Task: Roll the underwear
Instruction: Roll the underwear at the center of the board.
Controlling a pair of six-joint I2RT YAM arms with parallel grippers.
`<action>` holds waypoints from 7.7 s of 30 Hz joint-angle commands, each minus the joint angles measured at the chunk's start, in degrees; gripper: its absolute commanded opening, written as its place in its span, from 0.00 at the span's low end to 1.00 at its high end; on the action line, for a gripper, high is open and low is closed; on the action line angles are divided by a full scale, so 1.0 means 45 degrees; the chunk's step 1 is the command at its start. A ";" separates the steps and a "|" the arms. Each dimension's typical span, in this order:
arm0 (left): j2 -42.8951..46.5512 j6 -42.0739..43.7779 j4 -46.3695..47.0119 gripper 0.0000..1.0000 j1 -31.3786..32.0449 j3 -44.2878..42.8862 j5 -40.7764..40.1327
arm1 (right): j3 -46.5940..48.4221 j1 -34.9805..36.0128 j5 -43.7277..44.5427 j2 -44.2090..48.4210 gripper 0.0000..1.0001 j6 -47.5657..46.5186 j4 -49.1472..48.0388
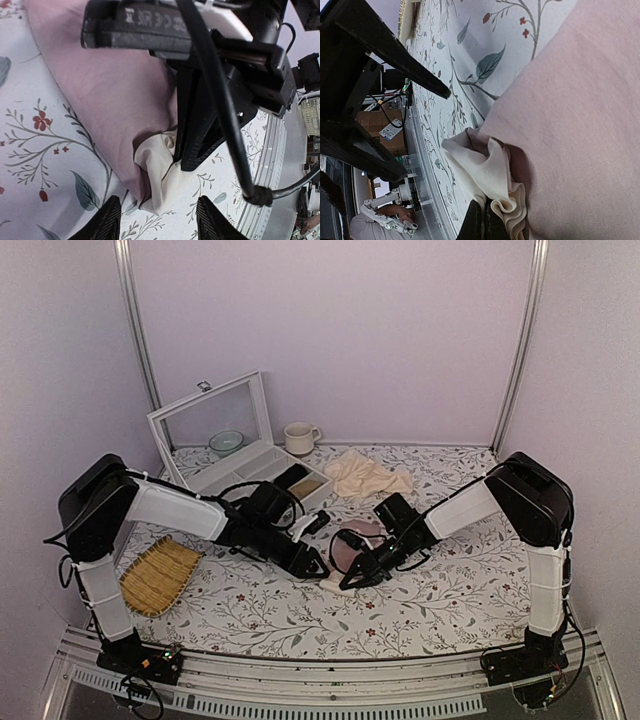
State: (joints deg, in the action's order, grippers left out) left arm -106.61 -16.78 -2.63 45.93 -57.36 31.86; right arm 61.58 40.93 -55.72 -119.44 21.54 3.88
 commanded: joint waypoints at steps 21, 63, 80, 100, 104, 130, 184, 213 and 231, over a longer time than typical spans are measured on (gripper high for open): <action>-0.1938 0.0466 -0.1140 0.13 0.0770 -0.1049 -0.1222 | -0.0233 0.0046 0.2007 -0.0553 0.00 -0.0270 0.0963; -0.2056 0.0087 -0.2199 0.00 0.0838 -0.1568 -0.1221 | -0.2598 0.3814 1.1537 0.6949 0.33 -0.2505 -0.0589; -0.2037 0.0090 -0.2191 0.00 0.0828 -0.1470 -0.1200 | -0.1884 0.5035 1.3733 0.4602 0.40 -0.5273 -0.0531; -0.2130 0.0165 -0.2255 0.00 0.0829 -0.1471 -0.1140 | -0.1477 0.5045 1.3799 0.2608 0.38 -0.5521 -0.0591; -0.2110 0.0177 -0.2266 0.00 0.0828 -0.1452 -0.1161 | -0.1515 0.5046 1.3673 0.2555 0.27 -0.5338 -0.0496; -0.2210 0.0251 -0.2247 0.00 0.0829 -0.1491 -0.1005 | -0.2521 0.5210 1.3763 0.2096 0.33 -0.3656 0.0394; -0.0391 -0.1005 -0.2495 0.36 -0.1289 -0.1612 -0.0859 | -0.4434 0.4731 1.2734 0.2974 0.00 -0.1158 -0.2254; -0.1089 -0.1365 -0.2413 0.32 -0.1536 -0.2469 -0.0731 | -0.7912 0.2073 0.8112 0.4340 0.00 0.4258 -0.7856; -0.3334 -0.0555 -0.1356 0.31 -0.0878 -0.4702 0.2976 | -0.7864 0.1982 0.8296 0.4439 0.00 0.3612 -0.7444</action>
State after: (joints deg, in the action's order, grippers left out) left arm -119.96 -20.53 -12.05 40.66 -76.29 38.63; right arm 27.73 50.17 -19.84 -100.14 38.79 -37.74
